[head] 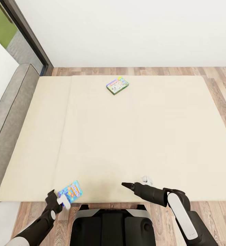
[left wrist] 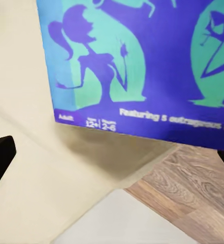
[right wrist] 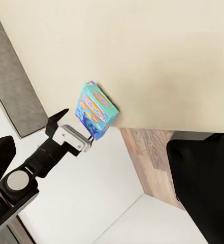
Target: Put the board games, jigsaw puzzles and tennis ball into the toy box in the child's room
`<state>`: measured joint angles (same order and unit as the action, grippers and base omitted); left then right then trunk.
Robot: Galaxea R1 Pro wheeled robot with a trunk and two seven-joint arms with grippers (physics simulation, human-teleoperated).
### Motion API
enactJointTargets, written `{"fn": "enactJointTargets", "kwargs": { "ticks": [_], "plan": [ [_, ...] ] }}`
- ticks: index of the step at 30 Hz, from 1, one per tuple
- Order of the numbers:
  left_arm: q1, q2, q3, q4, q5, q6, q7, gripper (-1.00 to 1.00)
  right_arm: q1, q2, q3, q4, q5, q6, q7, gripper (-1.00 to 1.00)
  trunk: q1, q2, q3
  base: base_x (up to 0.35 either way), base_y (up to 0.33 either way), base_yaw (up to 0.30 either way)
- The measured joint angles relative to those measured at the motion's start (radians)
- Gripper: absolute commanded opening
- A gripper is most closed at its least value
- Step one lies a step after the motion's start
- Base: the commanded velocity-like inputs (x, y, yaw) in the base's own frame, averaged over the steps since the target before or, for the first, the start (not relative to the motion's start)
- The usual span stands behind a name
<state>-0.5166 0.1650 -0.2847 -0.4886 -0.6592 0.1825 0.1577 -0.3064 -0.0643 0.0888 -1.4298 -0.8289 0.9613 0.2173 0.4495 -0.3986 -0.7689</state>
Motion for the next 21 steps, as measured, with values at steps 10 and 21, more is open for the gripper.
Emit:
{"fn": "enactJointTargets", "kwargs": {
  "ticks": [10,21],
  "plan": [
    [-0.002,0.006,0.006,-0.045,0.010,-0.002,-0.042,1.00,0.000,0.000,0.000,0.001,0.000,0.000,-0.002,1.00,0.000,0.000,0.000,0.000,0.000,0.000],
    [-0.002,0.006,0.033,-0.099,0.013,0.018,-0.127,1.00,0.000,0.000,0.000,0.002,0.000,0.000,-0.001,1.00,0.000,0.000,0.000,0.000,0.000,0.000]
  ]
}}
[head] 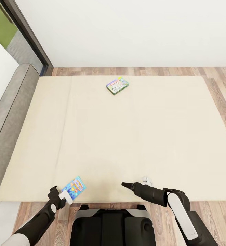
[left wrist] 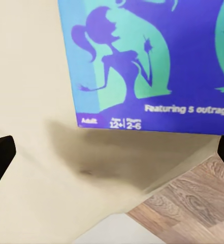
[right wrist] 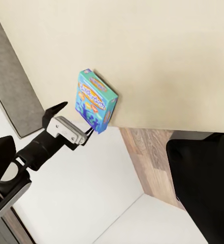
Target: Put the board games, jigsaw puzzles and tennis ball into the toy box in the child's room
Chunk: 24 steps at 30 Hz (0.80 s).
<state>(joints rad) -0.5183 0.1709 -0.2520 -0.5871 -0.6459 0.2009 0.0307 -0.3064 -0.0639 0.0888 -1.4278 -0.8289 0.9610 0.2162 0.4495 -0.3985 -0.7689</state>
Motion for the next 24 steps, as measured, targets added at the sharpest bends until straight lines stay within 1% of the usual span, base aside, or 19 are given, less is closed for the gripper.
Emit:
{"fn": "enactJointTargets", "kwargs": {
  "ticks": [6,13,19,23,24],
  "plan": [
    [0.000,0.000,0.003,-0.002,0.001,0.004,-0.030,1.00,0.000,0.000,0.000,0.000,0.000,0.000,0.000,1.00,0.000,0.000,0.000,0.000,0.000,0.000],
    [-0.002,0.000,0.011,-0.003,0.003,0.004,-0.044,1.00,0.000,0.000,0.000,0.000,0.000,0.000,0.001,1.00,0.000,0.000,0.000,0.000,0.000,0.000],
    [-0.002,0.001,0.028,-0.002,0.004,0.002,-0.053,1.00,0.000,-0.001,0.000,0.000,0.000,0.000,0.002,1.00,0.000,0.000,0.000,0.000,0.000,0.000],
    [-0.003,0.001,0.048,-0.002,0.004,0.003,-0.087,1.00,0.000,-0.001,0.000,0.000,0.000,0.000,0.002,1.00,0.000,0.000,0.000,0.000,0.000,0.000],
    [-0.004,0.001,0.058,-0.002,0.004,0.004,-0.098,1.00,0.000,-0.001,0.000,0.000,0.000,0.000,0.002,1.00,0.000,0.000,0.000,0.000,0.000,0.000]
  ]
}}
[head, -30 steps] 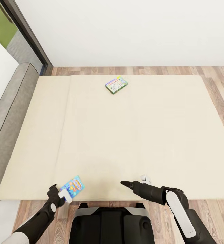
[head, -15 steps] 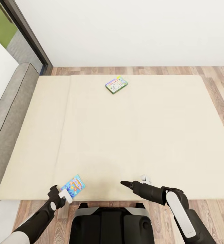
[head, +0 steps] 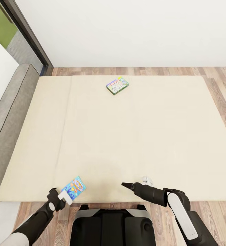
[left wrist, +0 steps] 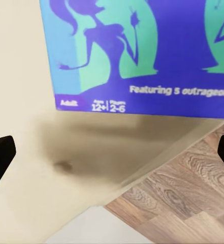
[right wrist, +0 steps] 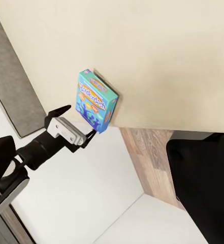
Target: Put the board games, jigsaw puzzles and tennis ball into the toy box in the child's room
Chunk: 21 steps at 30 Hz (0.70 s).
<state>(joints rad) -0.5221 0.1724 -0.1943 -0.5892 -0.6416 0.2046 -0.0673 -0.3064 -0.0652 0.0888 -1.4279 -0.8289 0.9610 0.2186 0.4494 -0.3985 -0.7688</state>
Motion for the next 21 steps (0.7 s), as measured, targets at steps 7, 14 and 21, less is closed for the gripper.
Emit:
{"fn": "enactJointTargets", "kwargs": {
  "ticks": [7,14,21],
  "plan": [
    [-0.001,-0.001,0.027,0.000,0.000,0.000,-0.018,1.00,0.000,0.000,0.000,0.000,0.000,0.000,0.001,1.00,0.000,0.000,0.000,0.000,0.000,0.000],
    [-0.002,-0.001,0.033,-0.030,0.000,0.000,-0.024,1.00,0.000,0.000,0.000,0.000,0.000,0.000,0.001,1.00,0.000,0.000,0.000,0.000,0.000,0.000],
    [-0.003,-0.002,0.072,-0.065,0.000,0.004,-0.025,1.00,0.000,0.001,0.000,0.000,0.000,0.000,0.001,1.00,0.000,0.000,0.000,0.000,0.000,0.000]
  ]
}}
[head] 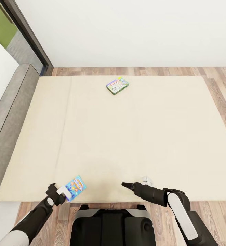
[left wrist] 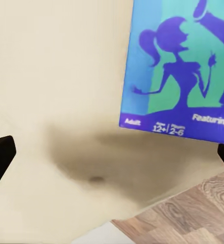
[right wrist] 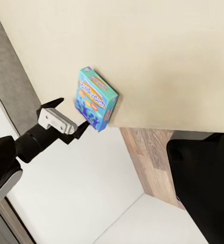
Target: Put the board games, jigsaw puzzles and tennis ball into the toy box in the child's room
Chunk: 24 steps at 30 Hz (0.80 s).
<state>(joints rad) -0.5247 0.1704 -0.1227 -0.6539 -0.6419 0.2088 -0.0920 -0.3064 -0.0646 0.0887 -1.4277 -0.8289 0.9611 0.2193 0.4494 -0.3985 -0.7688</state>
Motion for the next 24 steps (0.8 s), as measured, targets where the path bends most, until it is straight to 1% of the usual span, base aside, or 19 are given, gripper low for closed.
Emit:
{"fn": "enactJointTargets", "kwargs": {
  "ticks": [5,13,18,21,22,24],
  "plan": [
    [0.000,-0.003,0.016,-0.013,0.000,0.003,0.000,1.00,0.000,-0.001,0.000,0.000,0.000,0.000,0.000,1.00,0.000,0.000,0.000,0.000,0.000,0.000],
    [-0.001,-0.006,0.020,-0.022,0.001,0.007,0.003,1.00,0.000,-0.001,0.000,0.000,0.001,0.000,0.000,1.00,0.000,0.000,0.000,0.000,0.000,0.000],
    [-0.001,-0.008,0.030,-0.037,0.004,0.006,0.000,1.00,0.000,-0.001,0.000,0.000,0.000,0.000,0.000,1.00,0.000,0.000,0.000,0.000,0.000,0.000],
    [-0.002,-0.009,0.032,-0.054,0.022,0.007,-0.011,1.00,0.000,-0.001,0.000,0.000,0.000,0.000,0.000,1.00,0.000,0.000,0.000,0.000,0.000,0.000],
    [-0.002,-0.009,0.033,-0.064,0.035,0.009,-0.025,1.00,0.000,-0.001,0.000,0.000,0.000,0.000,0.000,1.00,0.000,0.000,0.000,0.000,0.000,0.000],
    [-0.001,-0.009,0.033,-0.072,0.047,0.020,-0.041,1.00,0.000,-0.001,0.000,0.000,0.000,0.000,0.000,1.00,0.000,0.000,0.000,0.000,0.000,0.000]
  ]
}}
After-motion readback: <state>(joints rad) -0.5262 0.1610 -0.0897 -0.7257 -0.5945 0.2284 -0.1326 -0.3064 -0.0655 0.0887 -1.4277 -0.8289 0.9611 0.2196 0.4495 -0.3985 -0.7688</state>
